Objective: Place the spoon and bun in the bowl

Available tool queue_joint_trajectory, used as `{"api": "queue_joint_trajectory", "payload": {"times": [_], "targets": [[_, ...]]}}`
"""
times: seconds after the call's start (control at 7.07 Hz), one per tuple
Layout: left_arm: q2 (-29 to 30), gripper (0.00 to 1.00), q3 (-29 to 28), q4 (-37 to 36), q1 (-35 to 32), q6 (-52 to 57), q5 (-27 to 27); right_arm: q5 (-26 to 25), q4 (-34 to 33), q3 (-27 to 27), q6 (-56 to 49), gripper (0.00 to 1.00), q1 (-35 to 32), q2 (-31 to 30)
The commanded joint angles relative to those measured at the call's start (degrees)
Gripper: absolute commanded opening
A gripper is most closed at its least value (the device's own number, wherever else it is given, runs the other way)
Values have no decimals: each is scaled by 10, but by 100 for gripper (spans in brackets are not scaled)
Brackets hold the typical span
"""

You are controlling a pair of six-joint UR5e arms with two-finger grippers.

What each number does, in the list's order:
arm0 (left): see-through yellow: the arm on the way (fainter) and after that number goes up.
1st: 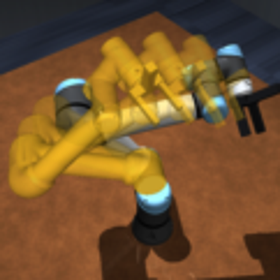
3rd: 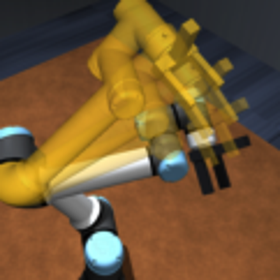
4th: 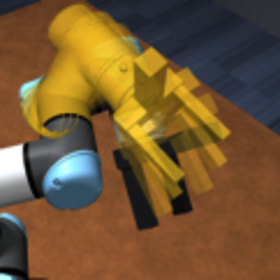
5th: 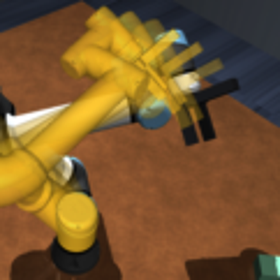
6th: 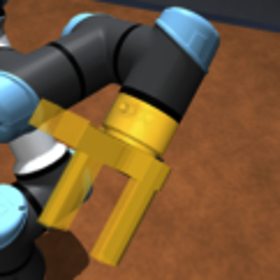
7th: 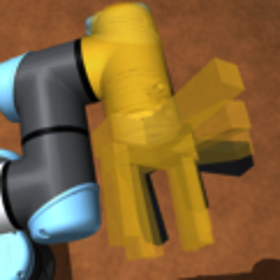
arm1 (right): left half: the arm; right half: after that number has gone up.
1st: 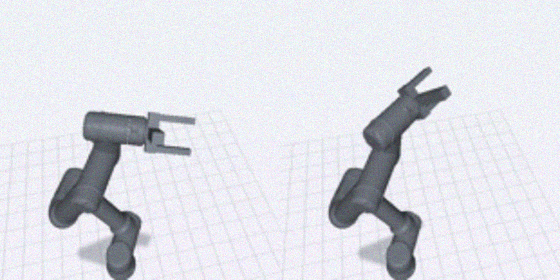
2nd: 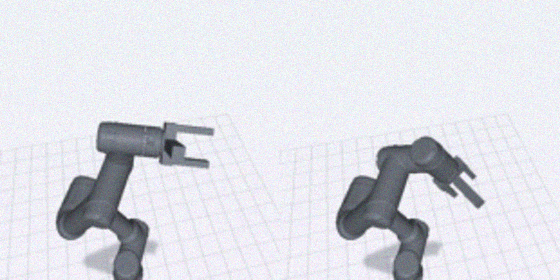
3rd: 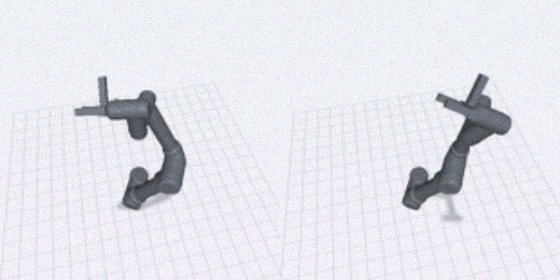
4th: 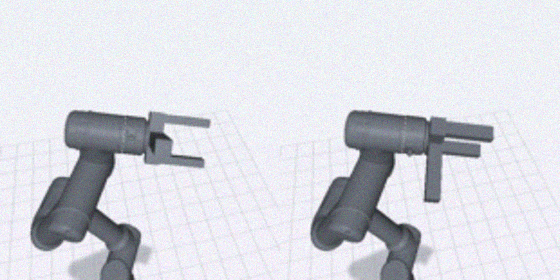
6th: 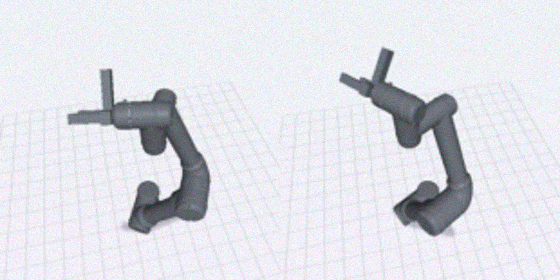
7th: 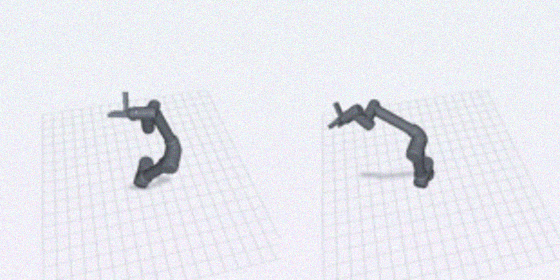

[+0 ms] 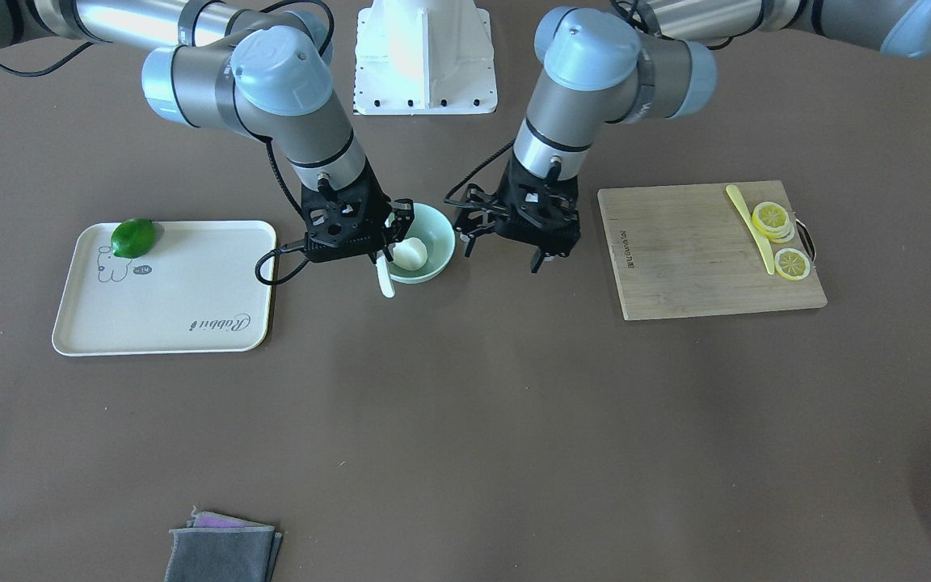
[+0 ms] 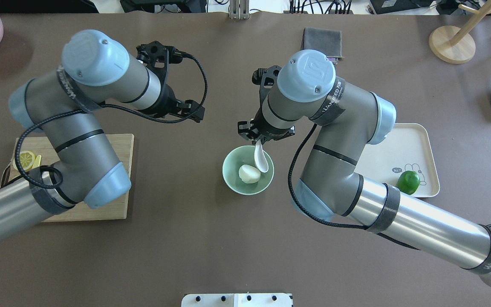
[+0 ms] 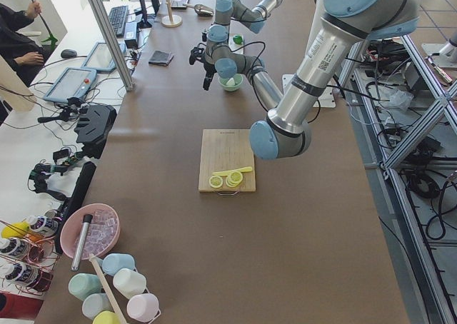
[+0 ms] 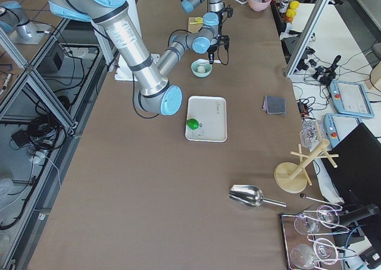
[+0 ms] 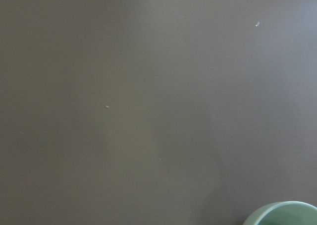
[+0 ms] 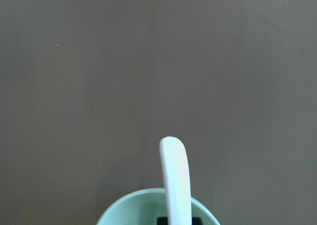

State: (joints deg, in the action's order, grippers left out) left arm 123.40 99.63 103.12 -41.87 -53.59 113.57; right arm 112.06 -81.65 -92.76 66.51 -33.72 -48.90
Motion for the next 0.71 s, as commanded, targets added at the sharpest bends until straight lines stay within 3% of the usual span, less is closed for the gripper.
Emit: {"api": "queue_joint_trajectory", "payload": {"times": [0.0, 0.14, 0.42, 0.57], "targets": [[-48, 98, 32, 0, -57, 29, 50, -17, 2, 26, 7, 45, 13, 13], [-65, 98, 38, 0, -78, 50, 70, -18, 3, 27, 13, 99, 20, 16], [-107, 98, 40, 1, -127, 141, 95, -2, -5, 22, 0, 100, -11, 31], [-126, 98, 39, -1, -164, 208, 117, 30, -8, 21, -35, 100, -47, 28]]}}
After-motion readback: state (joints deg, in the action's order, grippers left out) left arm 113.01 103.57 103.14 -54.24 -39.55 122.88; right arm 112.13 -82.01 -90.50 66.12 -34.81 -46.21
